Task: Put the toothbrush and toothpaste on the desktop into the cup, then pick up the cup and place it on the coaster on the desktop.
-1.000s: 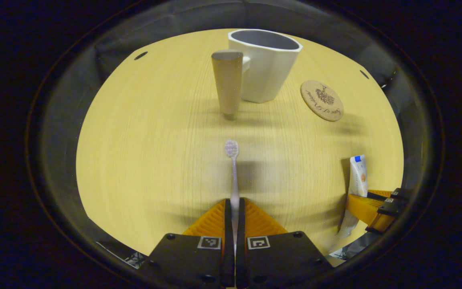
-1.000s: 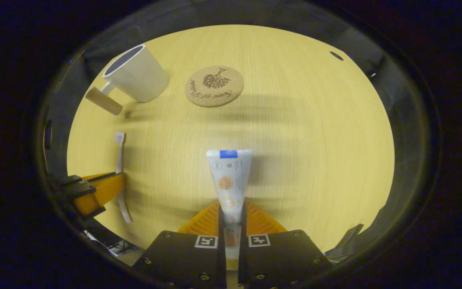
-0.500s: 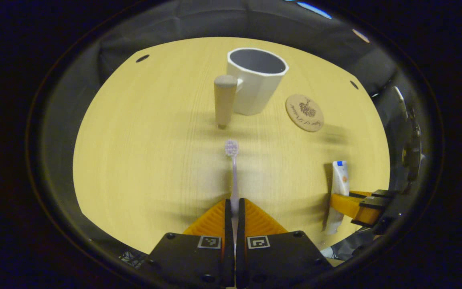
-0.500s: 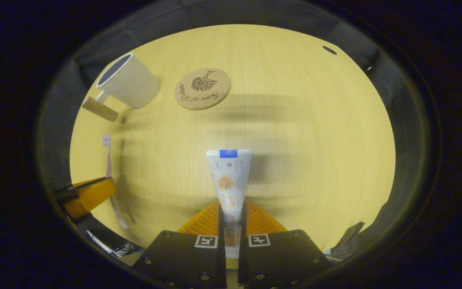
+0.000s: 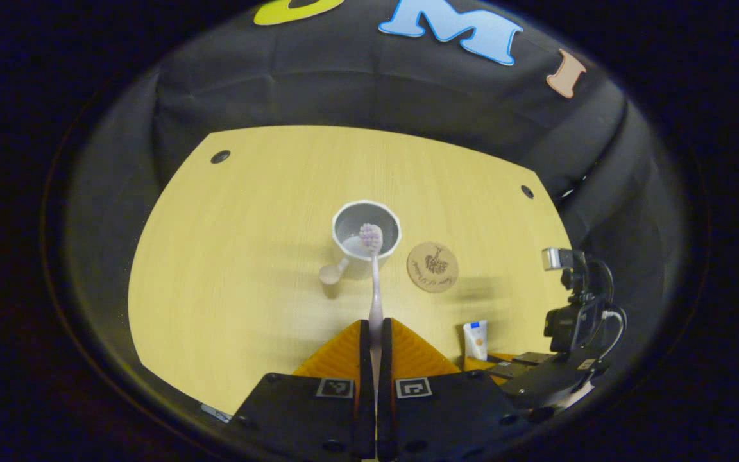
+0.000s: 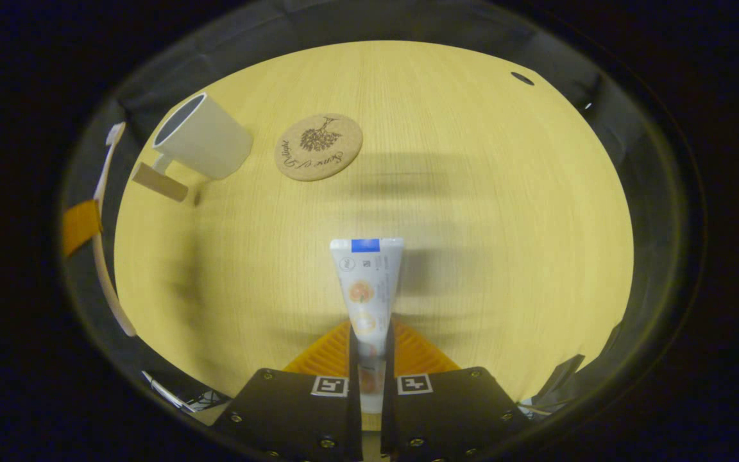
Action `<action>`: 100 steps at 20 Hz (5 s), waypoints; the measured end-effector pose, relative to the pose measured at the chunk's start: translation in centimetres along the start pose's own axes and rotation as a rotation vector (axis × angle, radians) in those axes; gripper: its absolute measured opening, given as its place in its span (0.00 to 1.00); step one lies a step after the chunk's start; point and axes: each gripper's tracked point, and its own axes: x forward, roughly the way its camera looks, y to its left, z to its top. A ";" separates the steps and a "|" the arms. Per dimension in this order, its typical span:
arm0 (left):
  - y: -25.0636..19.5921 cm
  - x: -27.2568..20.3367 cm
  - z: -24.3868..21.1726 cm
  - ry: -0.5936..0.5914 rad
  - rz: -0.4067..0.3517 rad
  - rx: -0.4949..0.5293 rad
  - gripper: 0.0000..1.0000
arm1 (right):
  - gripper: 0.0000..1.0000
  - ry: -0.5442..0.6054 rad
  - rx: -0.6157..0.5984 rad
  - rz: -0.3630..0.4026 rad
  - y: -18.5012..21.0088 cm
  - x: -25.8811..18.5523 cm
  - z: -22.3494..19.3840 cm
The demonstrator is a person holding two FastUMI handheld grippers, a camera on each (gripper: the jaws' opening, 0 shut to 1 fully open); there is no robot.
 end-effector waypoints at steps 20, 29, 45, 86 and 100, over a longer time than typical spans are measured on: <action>3.5 8.0 15.4 -0.270 0.015 0.107 0.09 | 0.13 -0.040 0.112 0.015 -2.4 -2.2 1.0; 4.9 11.6 14.1 -0.324 0.061 0.127 0.14 | 0.13 -0.075 0.162 0.007 -4.0 -3.9 2.0; 4.9 9.5 9.6 -0.285 0.052 0.094 0.47 | 0.13 -0.176 0.174 0.066 -2.7 -7.5 6.2; 23.4 -5.4 0.8 -0.217 0.197 0.026 0.47 | 0.13 -0.719 0.166 0.316 17.4 -7.6 27.4; 17.0 -2.9 2.6 -0.222 0.078 0.147 0.57 | 0.41 -0.753 0.051 0.308 16.1 -7.5 22.5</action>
